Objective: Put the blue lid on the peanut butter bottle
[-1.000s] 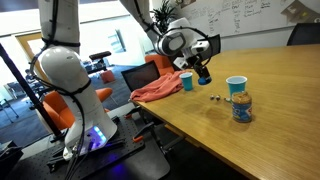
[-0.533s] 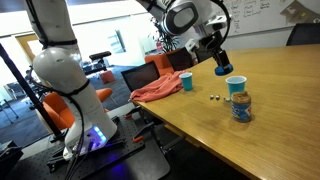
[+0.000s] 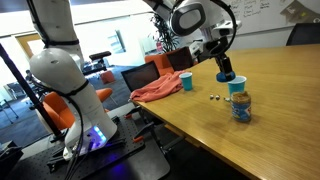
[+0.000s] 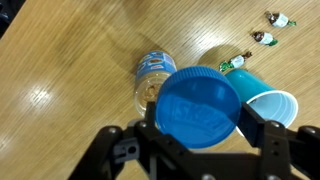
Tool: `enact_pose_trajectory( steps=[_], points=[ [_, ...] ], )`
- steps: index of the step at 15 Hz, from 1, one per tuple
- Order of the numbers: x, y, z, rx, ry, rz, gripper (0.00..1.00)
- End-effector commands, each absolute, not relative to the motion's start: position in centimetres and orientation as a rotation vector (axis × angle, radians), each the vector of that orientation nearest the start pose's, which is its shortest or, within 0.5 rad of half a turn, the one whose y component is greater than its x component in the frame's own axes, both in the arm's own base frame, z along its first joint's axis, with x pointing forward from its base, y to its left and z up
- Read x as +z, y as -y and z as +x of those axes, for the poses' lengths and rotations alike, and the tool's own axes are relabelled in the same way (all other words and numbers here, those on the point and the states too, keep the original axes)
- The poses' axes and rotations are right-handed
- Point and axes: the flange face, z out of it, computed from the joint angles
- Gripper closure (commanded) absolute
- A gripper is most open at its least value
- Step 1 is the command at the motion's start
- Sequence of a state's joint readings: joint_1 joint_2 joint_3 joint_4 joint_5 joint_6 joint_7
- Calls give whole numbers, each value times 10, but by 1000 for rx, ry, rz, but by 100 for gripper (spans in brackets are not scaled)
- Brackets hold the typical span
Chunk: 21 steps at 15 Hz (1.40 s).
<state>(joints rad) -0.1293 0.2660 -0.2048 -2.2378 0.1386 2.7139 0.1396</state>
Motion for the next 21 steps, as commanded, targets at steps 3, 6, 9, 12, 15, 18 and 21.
enact_pose_trajectory(
  steps=[3,6,9,12,15,18,21],
  points=[
    [273,185,535,-338,-886,-2994,45],
    [267,204,542,-427,-927,-3032,45],
    [254,220,546,-533,-946,-3066,45],
    [236,230,551,-541,-969,-3084,45],
    [224,233,557,-482,-978,-3097,45],
    [219,233,565,-452,-976,-3098,45],
    [219,232,570,-366,-976,-3093,45]
  ],
)
